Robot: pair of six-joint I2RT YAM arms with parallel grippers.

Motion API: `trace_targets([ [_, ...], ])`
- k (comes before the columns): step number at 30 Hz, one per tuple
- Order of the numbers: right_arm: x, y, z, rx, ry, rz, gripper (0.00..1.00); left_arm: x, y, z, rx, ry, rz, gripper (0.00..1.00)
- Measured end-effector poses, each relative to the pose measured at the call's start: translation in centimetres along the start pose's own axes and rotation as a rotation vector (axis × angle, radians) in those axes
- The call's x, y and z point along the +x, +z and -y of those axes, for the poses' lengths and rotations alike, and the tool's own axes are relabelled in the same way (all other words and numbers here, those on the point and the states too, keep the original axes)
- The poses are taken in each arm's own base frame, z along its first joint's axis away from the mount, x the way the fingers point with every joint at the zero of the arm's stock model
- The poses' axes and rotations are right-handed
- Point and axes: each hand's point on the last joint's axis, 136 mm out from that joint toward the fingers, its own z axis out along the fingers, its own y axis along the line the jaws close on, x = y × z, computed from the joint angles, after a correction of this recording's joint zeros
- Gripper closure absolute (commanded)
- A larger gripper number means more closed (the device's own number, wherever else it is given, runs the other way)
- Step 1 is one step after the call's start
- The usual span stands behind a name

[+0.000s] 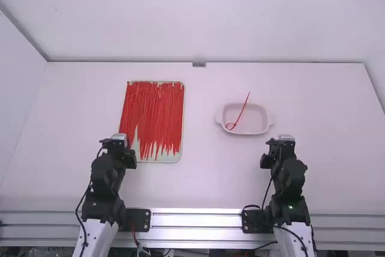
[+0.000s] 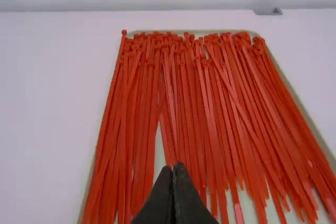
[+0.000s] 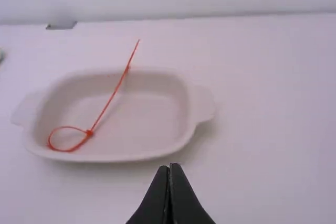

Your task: Fasten the cable tie

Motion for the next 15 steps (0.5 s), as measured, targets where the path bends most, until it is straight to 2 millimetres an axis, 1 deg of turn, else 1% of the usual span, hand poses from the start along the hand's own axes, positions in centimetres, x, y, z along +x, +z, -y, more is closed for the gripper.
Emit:
trace_targets([
  [10,-2.8,-1.0,0.0,-0.001,0.001,0.132,1.0,-2.8,-1.0,0.0,-0.001,0.0,0.129,1.0],
  [15,-3.9,-1.5,0.0,0.0,0.0,0.181,1.0,-3.8,-1.4,0.0,-0.002,0.001,0.176,1.0],
])
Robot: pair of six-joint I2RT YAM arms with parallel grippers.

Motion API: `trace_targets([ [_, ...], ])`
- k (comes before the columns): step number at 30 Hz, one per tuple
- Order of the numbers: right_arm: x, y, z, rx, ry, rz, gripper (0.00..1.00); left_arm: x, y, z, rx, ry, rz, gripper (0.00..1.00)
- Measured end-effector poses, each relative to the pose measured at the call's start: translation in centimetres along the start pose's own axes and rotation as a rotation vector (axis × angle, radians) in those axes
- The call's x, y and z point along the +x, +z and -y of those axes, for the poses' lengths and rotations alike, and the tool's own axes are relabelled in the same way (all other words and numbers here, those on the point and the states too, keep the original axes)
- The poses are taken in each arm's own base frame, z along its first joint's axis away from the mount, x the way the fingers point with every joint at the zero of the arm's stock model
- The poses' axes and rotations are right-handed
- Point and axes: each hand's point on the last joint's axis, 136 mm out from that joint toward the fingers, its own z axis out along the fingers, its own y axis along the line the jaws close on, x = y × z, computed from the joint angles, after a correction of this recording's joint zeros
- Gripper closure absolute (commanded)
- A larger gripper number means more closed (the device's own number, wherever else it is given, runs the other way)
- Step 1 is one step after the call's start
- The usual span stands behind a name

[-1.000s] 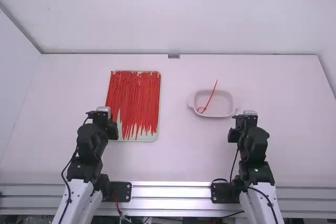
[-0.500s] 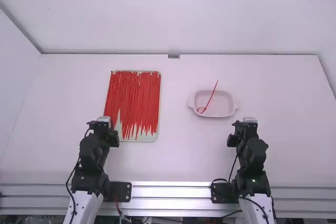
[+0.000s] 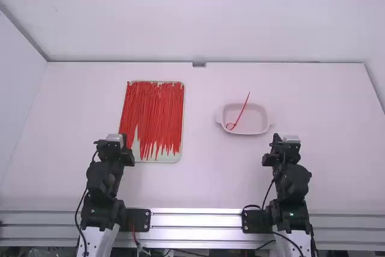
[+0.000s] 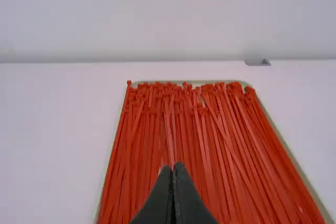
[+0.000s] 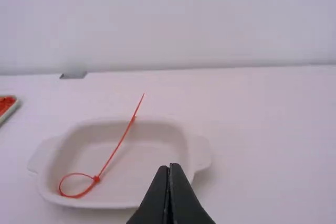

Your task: Fasten the cable tie

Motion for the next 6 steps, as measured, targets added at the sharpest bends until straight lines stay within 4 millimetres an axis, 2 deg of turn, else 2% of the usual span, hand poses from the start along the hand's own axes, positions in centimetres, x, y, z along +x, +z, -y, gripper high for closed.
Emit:
trace_targets([
  [6,-1.4,-0.4,0.0,0.0,-0.003,0.062,1.0,-1.3,-0.4,0.0,-0.001,0.0,0.058,1.0],
])
